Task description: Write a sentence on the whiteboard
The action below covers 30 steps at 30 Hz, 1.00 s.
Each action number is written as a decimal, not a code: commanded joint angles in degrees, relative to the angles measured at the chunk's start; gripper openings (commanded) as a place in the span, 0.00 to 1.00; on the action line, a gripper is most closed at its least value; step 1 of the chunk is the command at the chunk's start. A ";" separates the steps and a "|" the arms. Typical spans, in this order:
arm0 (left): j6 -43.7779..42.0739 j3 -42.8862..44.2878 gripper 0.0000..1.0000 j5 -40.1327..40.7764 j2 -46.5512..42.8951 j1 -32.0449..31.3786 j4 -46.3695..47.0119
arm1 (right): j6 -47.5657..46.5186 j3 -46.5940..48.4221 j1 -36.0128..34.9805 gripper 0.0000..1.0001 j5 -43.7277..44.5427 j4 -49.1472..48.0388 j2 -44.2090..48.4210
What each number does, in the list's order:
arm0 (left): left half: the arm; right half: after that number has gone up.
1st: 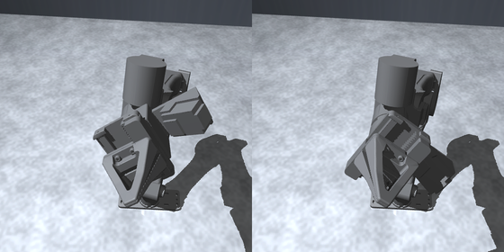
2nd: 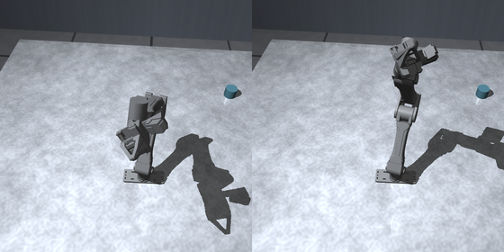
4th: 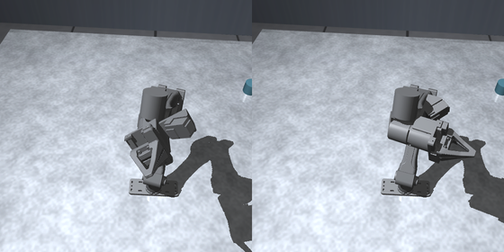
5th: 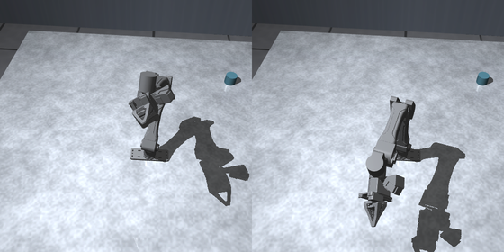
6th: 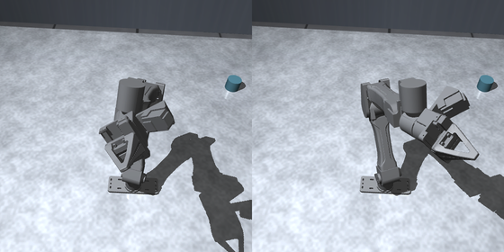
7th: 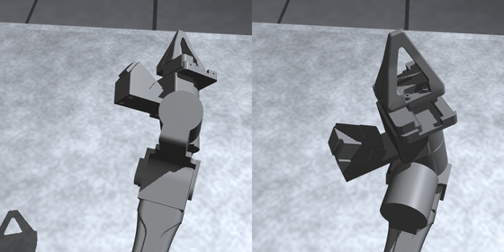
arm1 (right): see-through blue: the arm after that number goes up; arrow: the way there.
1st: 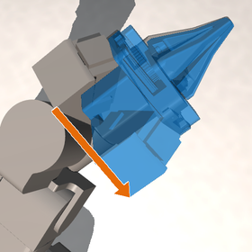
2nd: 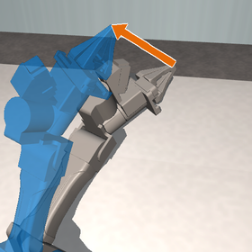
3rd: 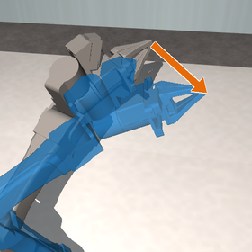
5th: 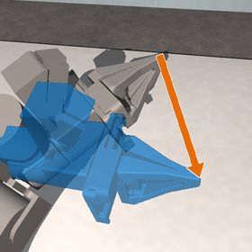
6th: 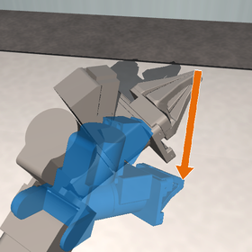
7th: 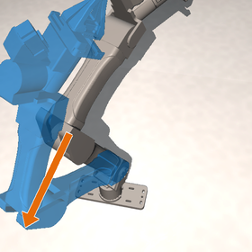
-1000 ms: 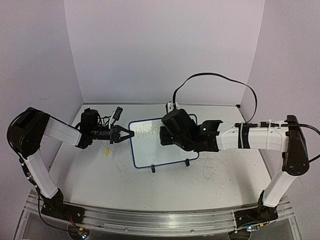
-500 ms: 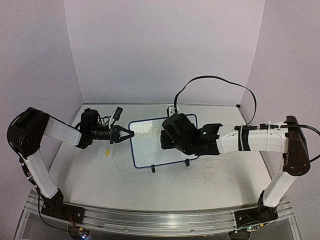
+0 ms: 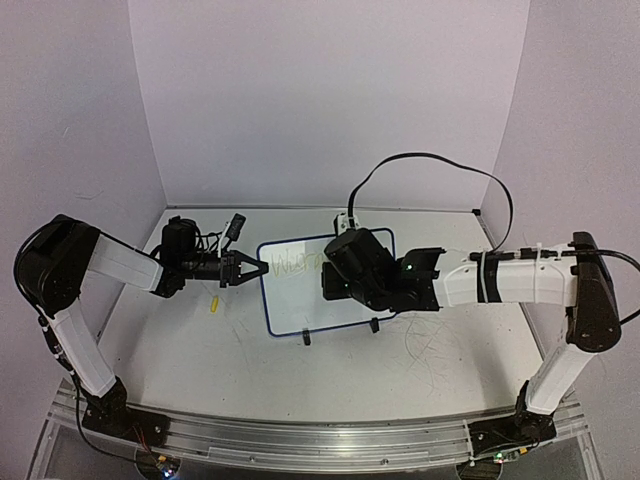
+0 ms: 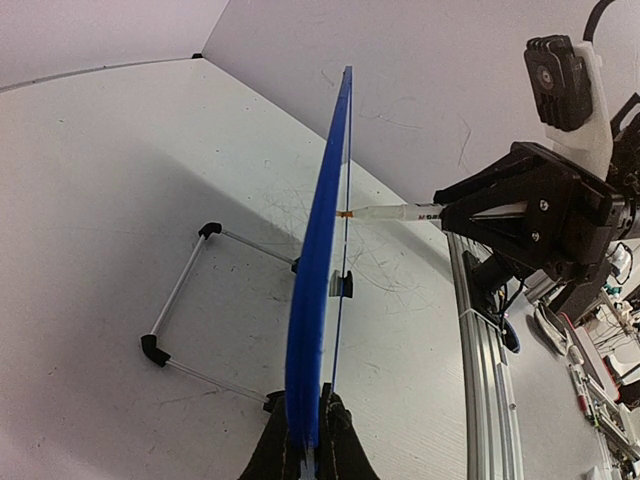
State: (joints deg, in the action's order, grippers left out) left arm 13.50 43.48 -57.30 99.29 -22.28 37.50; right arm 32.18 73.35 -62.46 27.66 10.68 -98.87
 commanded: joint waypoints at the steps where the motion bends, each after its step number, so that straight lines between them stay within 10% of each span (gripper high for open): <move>1: -2.97 0.36 0.00 2.78 0.52 0.32 -3.13 | -2.02 3.02 0.85 0.00 2.48 0.14 -0.05; 30: -3.04 0.73 0.00 2.79 0.50 0.31 -3.33 | -1.39 1.60 2.56 0.00 4.57 -0.61 2.31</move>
State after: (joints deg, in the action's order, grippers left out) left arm 13.50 43.48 -57.30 99.29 -22.28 37.50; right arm 29.37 76.29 -60.90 28.85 10.33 -98.81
